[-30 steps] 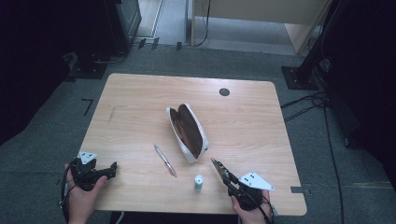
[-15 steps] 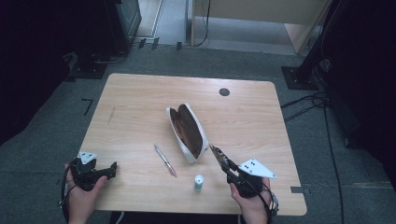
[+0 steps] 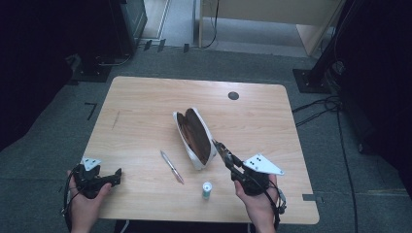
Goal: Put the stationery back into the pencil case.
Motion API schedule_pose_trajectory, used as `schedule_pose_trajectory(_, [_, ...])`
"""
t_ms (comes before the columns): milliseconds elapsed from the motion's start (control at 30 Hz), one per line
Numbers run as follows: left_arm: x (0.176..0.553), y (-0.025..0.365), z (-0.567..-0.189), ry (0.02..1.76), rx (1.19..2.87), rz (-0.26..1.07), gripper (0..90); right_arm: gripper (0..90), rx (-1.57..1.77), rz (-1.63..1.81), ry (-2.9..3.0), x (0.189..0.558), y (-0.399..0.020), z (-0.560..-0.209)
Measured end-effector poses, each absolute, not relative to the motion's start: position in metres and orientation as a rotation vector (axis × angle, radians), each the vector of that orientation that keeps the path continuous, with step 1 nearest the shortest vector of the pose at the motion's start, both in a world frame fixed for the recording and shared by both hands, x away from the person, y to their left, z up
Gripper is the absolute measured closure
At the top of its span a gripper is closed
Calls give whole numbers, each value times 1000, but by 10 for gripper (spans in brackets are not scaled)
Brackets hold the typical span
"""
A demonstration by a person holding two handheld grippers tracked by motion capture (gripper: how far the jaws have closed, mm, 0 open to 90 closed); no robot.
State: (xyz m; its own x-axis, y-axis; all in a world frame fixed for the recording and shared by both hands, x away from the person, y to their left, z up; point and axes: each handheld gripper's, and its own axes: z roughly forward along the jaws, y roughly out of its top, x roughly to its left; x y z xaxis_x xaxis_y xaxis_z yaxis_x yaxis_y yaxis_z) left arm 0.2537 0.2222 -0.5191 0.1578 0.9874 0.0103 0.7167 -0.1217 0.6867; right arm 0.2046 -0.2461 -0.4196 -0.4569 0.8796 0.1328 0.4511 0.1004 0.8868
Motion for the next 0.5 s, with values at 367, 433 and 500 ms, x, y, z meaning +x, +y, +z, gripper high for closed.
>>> schedule_pose_trajectory(367, [254, 222, -519, 1614, 1901, 653, 0, 742, 1230, 1347, 1975, 219, -225, -403])
schedule_pose_trajectory(433, [254, 222, -519, 1615, 1901, 654, 0, 742, 1210, 1344, 1987, 226, -218, -399])
schedule_pose_trajectory(500, [254, 222, -519, 1615, 1902, 653, 0, 742, 1200, 1342, 1997, 230, -213, -397])
